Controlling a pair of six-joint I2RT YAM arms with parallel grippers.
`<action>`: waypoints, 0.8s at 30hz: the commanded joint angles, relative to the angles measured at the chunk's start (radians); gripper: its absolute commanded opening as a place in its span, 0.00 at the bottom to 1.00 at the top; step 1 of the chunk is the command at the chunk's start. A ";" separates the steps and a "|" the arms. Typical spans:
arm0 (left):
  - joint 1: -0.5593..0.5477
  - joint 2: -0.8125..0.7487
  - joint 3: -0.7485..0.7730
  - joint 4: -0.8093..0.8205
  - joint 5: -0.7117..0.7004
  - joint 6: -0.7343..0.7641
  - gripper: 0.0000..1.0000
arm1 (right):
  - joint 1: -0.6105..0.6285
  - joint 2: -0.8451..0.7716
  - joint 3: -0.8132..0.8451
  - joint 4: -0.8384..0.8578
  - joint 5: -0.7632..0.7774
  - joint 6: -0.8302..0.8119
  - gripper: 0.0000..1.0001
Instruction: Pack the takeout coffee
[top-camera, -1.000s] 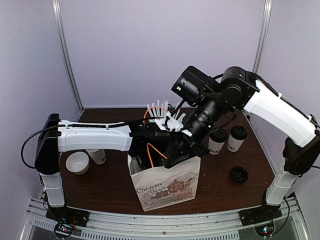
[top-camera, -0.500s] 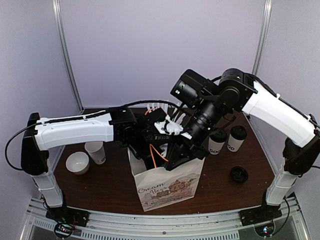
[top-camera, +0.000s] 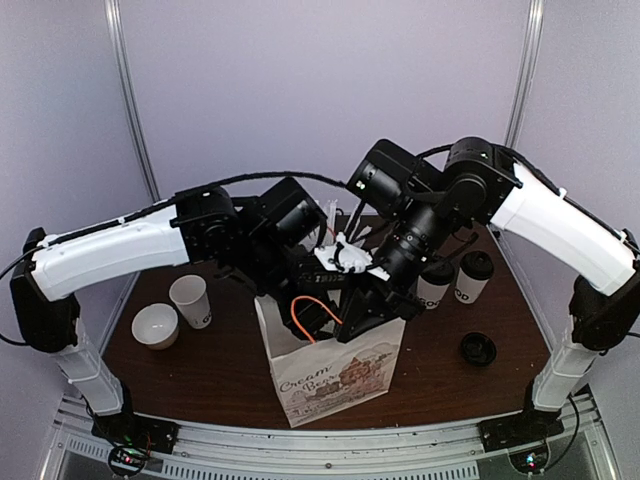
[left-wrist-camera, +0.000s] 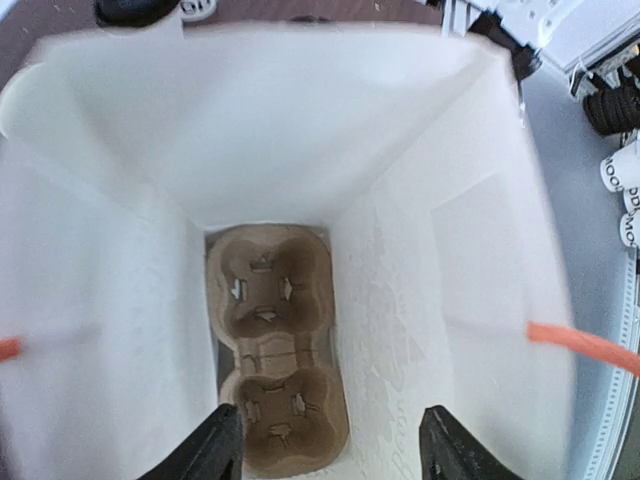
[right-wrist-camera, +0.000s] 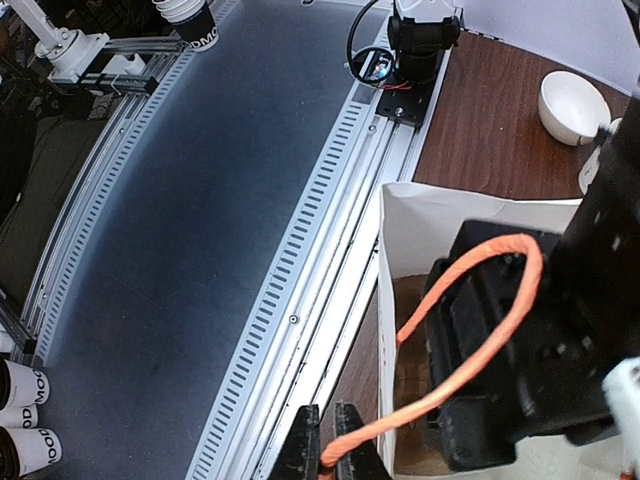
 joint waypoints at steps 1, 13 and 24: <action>0.011 -0.124 0.022 0.044 -0.029 0.000 0.62 | -0.001 -0.024 -0.016 -0.015 0.029 0.006 0.06; 0.057 -0.415 -0.098 0.193 -0.227 0.012 0.65 | -0.002 -0.035 -0.032 -0.001 0.037 0.010 0.05; 0.189 -0.216 -0.003 0.196 -0.171 -0.061 0.65 | -0.001 -0.047 -0.035 0.010 0.059 0.014 0.06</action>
